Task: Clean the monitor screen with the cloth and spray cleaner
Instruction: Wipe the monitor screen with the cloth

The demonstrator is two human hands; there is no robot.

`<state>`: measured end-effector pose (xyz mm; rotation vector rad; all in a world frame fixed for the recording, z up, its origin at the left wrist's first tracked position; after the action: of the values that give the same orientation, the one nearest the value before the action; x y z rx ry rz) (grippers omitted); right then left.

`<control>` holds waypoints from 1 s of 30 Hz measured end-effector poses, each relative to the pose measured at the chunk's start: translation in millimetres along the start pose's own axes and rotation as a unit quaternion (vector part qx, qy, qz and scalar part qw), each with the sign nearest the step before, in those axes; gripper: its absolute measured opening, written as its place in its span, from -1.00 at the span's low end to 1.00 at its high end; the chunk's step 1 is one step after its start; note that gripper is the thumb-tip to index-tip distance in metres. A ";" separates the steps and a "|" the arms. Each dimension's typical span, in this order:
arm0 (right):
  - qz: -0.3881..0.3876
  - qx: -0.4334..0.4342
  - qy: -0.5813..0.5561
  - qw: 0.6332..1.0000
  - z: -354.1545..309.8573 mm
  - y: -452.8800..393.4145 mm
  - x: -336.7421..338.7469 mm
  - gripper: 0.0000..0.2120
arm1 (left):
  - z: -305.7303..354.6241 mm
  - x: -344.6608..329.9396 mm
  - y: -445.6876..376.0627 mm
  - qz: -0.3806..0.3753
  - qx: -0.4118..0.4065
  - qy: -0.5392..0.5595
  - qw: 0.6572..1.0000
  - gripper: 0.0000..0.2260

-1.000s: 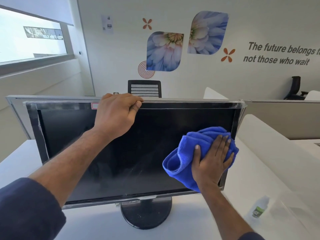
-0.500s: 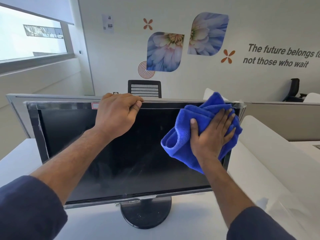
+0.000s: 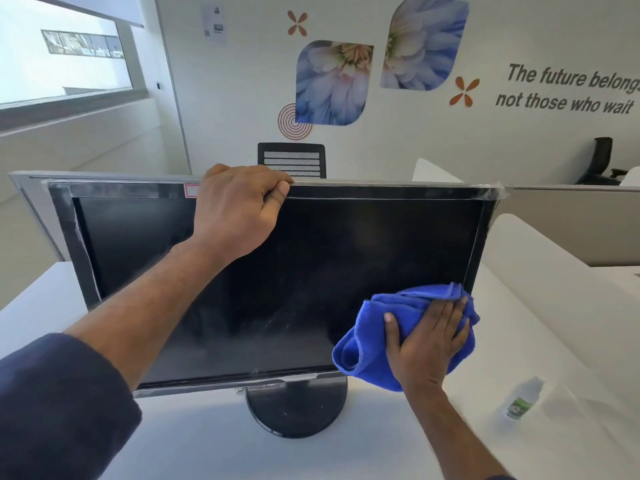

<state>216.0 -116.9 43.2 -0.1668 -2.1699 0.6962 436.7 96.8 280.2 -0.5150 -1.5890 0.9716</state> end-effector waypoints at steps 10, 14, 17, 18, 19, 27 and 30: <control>-0.047 -0.025 -0.059 0.997 27.0 47.4 -23.2 -0.04 | 2.5 4.0 3.0 0.005 -0.001 -0.002 1.000 -0.72; -0.059 -0.080 -0.067 0.993 15.7 61.5 -33.7 -0.05 | 1.5 5.7 5.7 0.011 0.002 -0.005 1.000 -0.70; -0.071 -0.113 -0.084 0.987 -1.5 76.7 -39.6 -0.04 | 2.0 6.7 6.7 0.017 0.002 -0.004 1.000 -0.68; -0.076 -0.118 -0.087 0.986 -9.2 82.0 -40.3 -0.04 | 2.7 6.4 6.6 0.017 0.001 -0.005 1.000 -0.68; -0.082 -0.118 -0.089 0.986 -18.1 87.5 -40.8 -0.03 | 3.1 6.0 6.4 0.016 0.000 -0.005 1.000 -0.69; -0.112 -0.081 -0.069 0.988 -67.8 130.0 -54.9 0.00 | 1.9 7.5 8.3 0.023 -0.001 -0.005 1.000 -0.69; -0.099 -0.082 -0.072 0.989 -60.1 124.4 -50.7 0.02 | 1.7 7.4 8.2 0.017 -0.002 -0.005 1.000 -0.69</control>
<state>279.7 -4.7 -27.6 0.0157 -2.3436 0.4289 431.8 106.5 277.9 -0.5430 -1.5963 0.9981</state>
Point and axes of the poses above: each hand's wrist, its own y-axis away from the middle knuckle, its own x-axis out of the back of the hand, z = x × y, the point moved 10 cm from there along -y, towards the middle knuckle, and after that the axes turned 8 degrees about -x, right-handed, at the moved point
